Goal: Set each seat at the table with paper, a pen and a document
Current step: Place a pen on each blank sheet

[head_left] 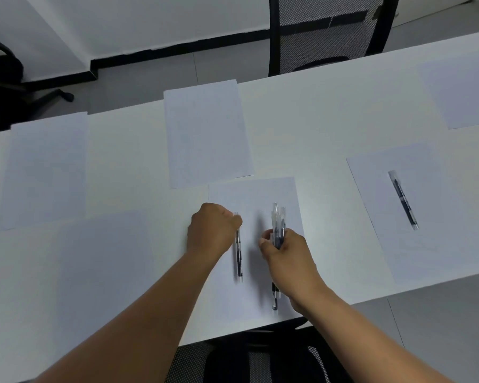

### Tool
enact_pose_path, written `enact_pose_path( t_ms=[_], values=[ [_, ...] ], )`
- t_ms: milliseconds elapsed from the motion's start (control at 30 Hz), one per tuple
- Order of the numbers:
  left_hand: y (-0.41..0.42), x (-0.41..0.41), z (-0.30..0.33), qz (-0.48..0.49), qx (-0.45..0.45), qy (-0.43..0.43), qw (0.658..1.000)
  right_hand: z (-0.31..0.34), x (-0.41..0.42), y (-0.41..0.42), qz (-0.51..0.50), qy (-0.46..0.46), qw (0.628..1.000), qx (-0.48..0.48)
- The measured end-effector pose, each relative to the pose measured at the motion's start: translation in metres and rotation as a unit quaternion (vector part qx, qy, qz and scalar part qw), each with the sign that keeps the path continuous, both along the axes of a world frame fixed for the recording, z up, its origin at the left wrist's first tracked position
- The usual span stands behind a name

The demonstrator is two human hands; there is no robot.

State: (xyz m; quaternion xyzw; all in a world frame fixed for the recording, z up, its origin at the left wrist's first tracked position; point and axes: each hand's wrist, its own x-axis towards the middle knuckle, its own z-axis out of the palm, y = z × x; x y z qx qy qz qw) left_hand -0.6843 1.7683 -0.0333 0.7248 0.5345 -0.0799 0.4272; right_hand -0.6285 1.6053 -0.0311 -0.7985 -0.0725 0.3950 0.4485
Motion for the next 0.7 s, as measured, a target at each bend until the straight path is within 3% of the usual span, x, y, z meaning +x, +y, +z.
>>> enact_pose_path(
  t_ms=[700],
  values=[
    [-0.007, 0.001, -0.022, -0.006, 0.037, 0.008, 0.999, -0.007, 0.013, -0.004, 0.013, 0.013, 1.0, 0.008]
  ],
)
